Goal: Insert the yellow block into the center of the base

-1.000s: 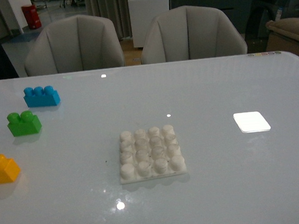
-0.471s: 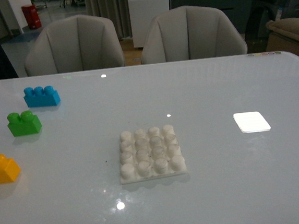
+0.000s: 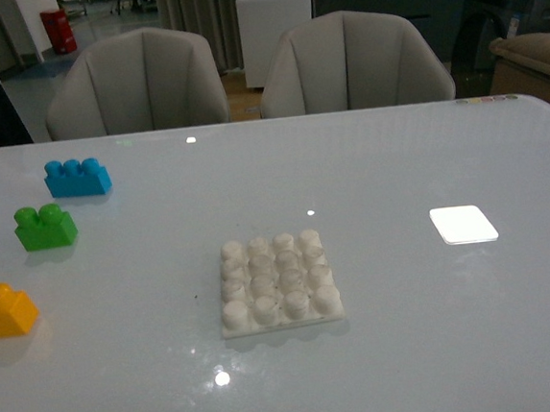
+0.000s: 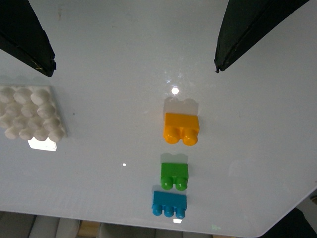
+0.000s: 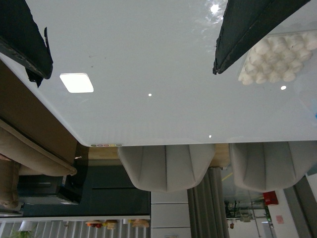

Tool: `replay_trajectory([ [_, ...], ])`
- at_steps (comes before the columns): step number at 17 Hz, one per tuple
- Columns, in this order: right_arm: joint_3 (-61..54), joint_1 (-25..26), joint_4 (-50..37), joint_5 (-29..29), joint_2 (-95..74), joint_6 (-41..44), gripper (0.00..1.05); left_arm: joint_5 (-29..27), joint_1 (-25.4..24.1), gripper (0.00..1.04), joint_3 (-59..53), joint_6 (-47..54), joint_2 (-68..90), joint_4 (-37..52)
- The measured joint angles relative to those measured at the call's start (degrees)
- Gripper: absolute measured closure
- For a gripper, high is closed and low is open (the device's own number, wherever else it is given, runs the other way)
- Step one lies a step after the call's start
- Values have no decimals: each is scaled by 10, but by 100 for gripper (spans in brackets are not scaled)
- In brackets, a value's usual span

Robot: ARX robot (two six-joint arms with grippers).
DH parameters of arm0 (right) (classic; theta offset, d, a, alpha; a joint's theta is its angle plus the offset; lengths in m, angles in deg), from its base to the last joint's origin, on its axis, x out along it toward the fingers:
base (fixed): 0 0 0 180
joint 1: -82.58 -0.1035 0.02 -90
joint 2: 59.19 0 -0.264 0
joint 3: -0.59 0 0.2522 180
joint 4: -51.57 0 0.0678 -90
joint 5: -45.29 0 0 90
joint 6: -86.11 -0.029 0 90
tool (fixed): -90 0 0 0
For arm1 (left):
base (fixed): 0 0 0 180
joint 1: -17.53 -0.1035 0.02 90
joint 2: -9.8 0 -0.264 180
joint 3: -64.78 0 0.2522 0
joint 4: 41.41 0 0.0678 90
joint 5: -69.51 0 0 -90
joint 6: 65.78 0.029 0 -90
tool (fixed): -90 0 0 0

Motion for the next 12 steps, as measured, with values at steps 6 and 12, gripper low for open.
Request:
replay_trajectory([
  [6, 0, 0, 0, 0, 0, 0, 6, 159, -122, 7, 81, 84, 377, 329],
  [12, 0, 0, 0, 0, 0, 0, 6, 201, -139, 7, 278, 175, 747, 386],
])
